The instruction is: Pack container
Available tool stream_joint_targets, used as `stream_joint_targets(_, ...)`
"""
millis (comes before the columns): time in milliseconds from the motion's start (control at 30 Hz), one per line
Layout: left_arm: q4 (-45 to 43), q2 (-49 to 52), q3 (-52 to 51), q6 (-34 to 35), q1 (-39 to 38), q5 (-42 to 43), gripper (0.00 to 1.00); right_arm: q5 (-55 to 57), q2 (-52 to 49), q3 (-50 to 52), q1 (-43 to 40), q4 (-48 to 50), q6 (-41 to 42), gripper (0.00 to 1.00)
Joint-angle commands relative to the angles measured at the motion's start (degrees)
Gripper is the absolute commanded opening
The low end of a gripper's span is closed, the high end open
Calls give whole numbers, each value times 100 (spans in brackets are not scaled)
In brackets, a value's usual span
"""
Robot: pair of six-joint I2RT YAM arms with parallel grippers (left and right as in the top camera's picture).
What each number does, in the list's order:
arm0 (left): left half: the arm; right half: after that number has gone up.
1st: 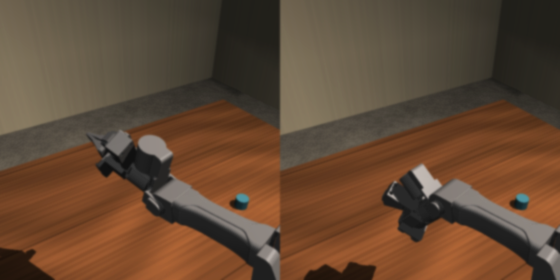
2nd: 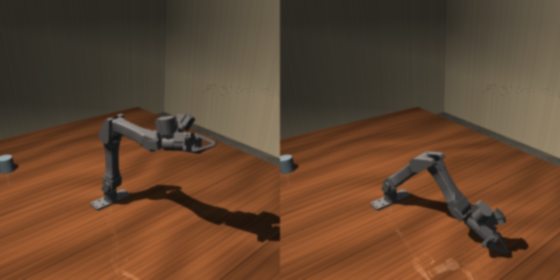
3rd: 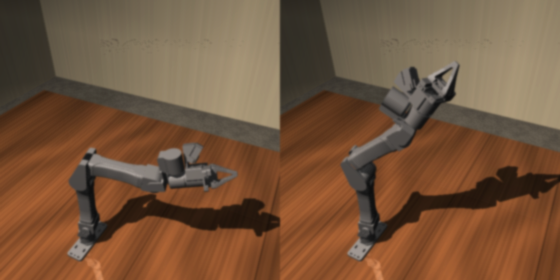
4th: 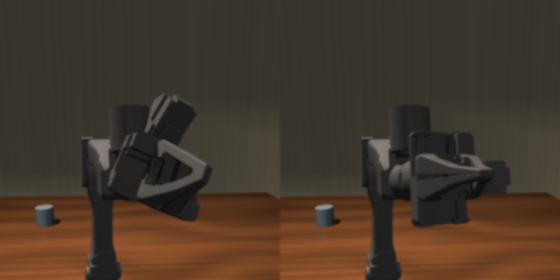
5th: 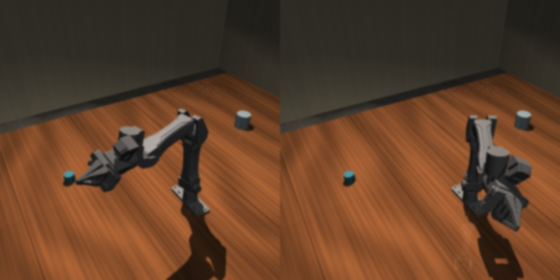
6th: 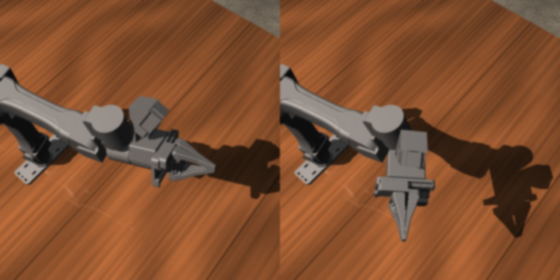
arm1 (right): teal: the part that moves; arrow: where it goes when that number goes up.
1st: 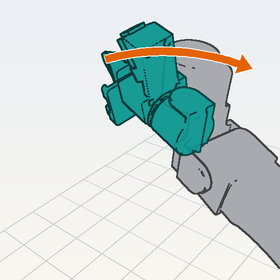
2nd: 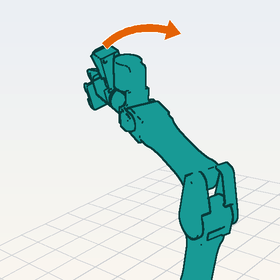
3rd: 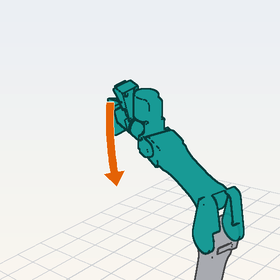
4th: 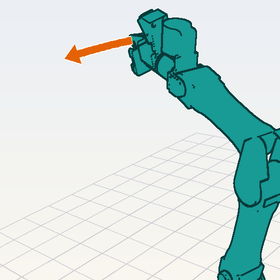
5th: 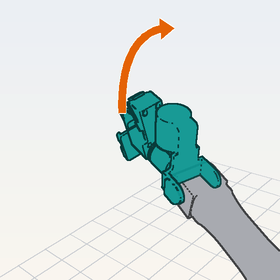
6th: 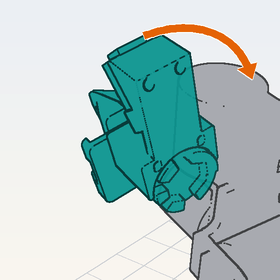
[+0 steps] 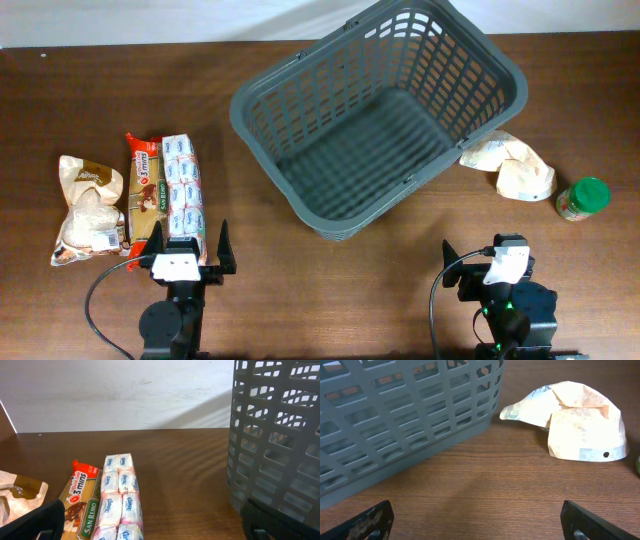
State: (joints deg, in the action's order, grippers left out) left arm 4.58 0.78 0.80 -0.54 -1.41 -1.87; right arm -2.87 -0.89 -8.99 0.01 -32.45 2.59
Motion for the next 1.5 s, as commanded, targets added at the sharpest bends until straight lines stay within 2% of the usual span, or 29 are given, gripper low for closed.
stream_joint_targets(0, 4, -48, -26, 11, 20, 22, 99, 52, 68, 42, -42, 15, 2, 99)
stream_joint_targets(1233, 4, -48, -26, 11, 20, 20, 99, 52, 68, 42, -42, 15, 2, 99)
stream_joint_targets(1467, -57, -48, -26, -9, 20, -192, 99, 52, 68, 42, -42, 15, 2, 99)
